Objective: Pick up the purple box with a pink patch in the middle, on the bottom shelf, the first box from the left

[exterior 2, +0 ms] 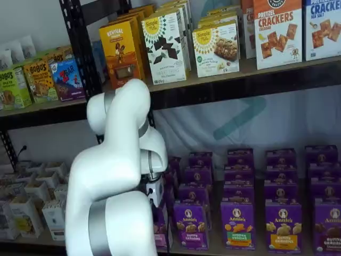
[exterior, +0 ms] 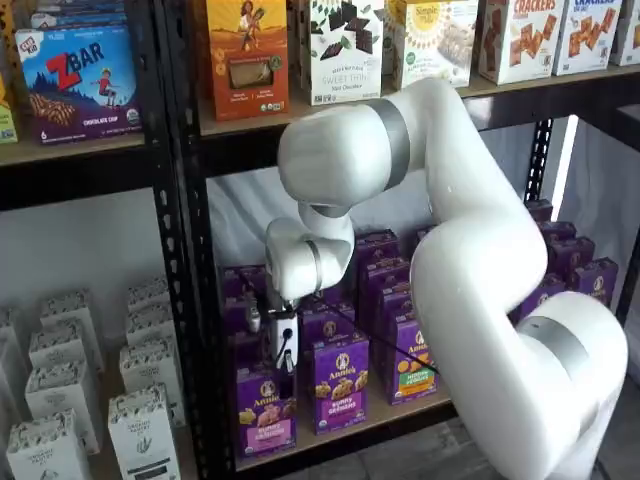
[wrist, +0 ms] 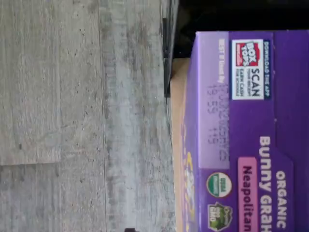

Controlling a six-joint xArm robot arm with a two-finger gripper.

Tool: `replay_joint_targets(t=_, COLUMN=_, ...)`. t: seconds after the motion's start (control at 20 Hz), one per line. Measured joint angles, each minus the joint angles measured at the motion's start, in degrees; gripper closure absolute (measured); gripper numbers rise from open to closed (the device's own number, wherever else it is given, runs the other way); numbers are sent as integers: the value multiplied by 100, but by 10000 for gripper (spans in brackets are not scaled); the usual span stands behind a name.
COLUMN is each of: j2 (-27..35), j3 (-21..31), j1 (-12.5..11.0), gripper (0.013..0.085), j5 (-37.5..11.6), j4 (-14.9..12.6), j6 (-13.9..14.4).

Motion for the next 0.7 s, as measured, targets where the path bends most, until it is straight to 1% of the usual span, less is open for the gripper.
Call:
replay_joint_targets(t=0.25, j2=90, j3=-64, j1=-4, gripper=130, j5=-52, j4=-126, j6=107)
replay_joint_targets(t=0.7, j2=232, j3=-212, j1=15, gripper=130, j5=-77, j4=-100, j6=101)
